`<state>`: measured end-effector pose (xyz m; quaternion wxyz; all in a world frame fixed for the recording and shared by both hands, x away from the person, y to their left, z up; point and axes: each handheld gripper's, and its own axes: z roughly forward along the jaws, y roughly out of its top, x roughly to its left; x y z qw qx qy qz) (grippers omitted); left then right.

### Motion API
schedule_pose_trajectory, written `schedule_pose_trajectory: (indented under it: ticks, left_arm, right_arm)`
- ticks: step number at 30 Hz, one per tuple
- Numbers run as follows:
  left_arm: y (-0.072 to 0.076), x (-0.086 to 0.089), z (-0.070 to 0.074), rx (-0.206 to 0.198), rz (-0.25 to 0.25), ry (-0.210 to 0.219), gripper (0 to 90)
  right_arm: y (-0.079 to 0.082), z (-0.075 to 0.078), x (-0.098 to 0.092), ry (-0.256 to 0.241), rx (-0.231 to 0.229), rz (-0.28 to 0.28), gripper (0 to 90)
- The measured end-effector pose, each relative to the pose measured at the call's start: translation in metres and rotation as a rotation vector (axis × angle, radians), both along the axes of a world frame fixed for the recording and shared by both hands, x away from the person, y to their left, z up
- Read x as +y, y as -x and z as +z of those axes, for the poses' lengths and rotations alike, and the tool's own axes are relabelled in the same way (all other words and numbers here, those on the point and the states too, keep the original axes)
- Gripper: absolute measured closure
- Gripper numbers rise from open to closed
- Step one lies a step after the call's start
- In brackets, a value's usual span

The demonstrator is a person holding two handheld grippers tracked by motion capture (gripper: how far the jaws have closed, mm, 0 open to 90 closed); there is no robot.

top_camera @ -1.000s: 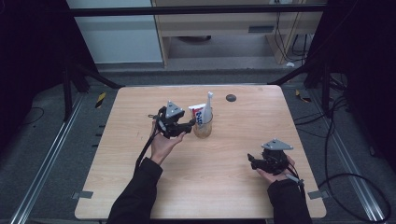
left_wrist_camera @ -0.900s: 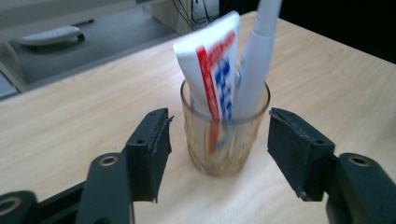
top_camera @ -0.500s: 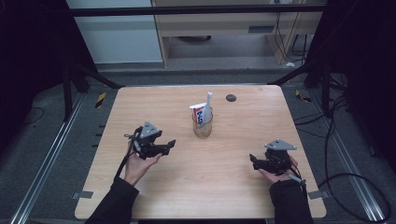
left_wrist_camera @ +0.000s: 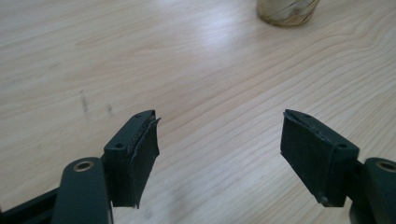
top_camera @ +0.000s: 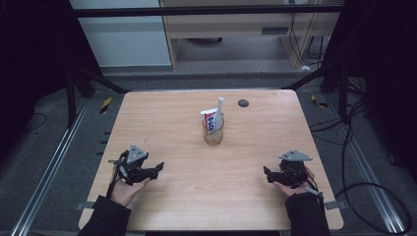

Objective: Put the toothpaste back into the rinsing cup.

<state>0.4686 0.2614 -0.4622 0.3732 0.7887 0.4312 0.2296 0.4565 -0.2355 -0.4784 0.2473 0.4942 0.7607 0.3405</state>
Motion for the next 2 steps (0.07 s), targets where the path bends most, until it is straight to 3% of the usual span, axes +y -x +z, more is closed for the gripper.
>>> schedule_pose_trajectory:
  ticks: [2]
  left_arm:
    - [-0.0003,0.0085,-0.0026,0.010,0.027,0.008,26.4]
  right_arm:
    - [0.0007,-0.0003,-0.0012,-0.003,0.004,-0.004,16.6]
